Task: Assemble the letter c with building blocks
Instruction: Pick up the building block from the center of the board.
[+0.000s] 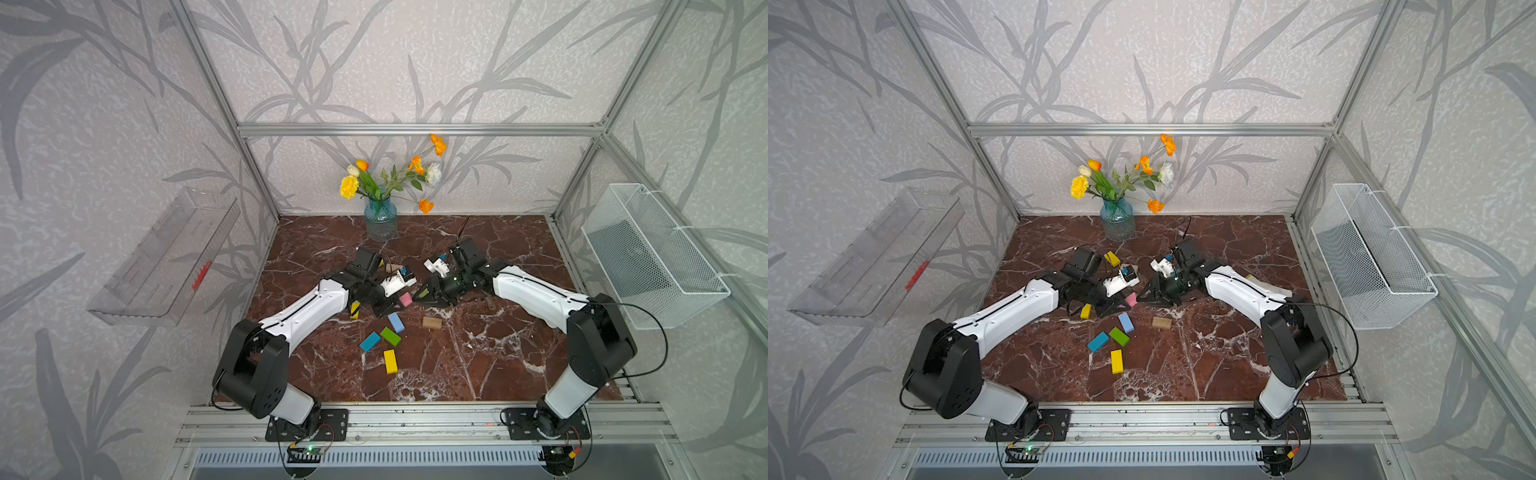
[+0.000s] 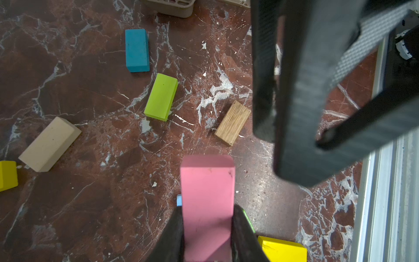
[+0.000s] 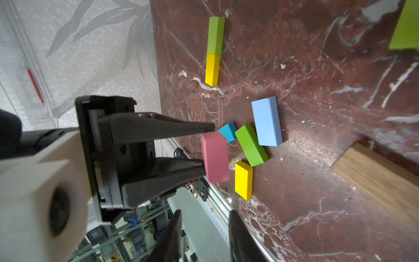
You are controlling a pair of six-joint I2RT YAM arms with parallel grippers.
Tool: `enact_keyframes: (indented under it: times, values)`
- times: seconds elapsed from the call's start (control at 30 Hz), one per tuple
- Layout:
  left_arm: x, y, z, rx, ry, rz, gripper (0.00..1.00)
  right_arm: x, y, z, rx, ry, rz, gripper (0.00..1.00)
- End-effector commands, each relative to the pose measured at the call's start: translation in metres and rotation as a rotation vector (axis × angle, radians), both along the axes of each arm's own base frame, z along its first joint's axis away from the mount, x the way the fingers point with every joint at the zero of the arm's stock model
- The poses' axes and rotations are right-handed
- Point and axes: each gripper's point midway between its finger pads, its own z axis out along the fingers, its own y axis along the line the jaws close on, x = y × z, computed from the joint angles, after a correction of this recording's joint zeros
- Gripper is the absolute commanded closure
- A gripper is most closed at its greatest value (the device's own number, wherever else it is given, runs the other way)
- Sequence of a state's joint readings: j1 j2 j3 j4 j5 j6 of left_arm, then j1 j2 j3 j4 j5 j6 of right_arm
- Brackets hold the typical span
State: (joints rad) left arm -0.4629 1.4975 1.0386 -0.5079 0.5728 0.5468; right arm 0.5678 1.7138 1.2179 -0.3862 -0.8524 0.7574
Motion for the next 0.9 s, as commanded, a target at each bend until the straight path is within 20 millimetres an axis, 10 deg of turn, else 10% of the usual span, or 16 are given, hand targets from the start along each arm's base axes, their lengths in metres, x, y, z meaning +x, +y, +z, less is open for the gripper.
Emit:
enact_keyframes:
  times: [0.0, 0.7, 0.87]
  values:
    - [-0.006, -0.006, 0.011, -0.042, -0.026, -0.044, 0.74, 0.006, 0.011, 0.003, 0.019, 0.010, -0.006, 0.65]
    - [-0.014, -0.010, 0.014, -0.071, -0.008, -0.084, 0.74, 0.015, 0.016, -0.002, 0.018, 0.001, -0.051, 0.78]
    - [-0.011, -0.009, 0.015, -0.071, -0.008, -0.057, 0.58, 0.013, 0.018, -0.002, 0.034, 0.000, -0.032, 0.89]
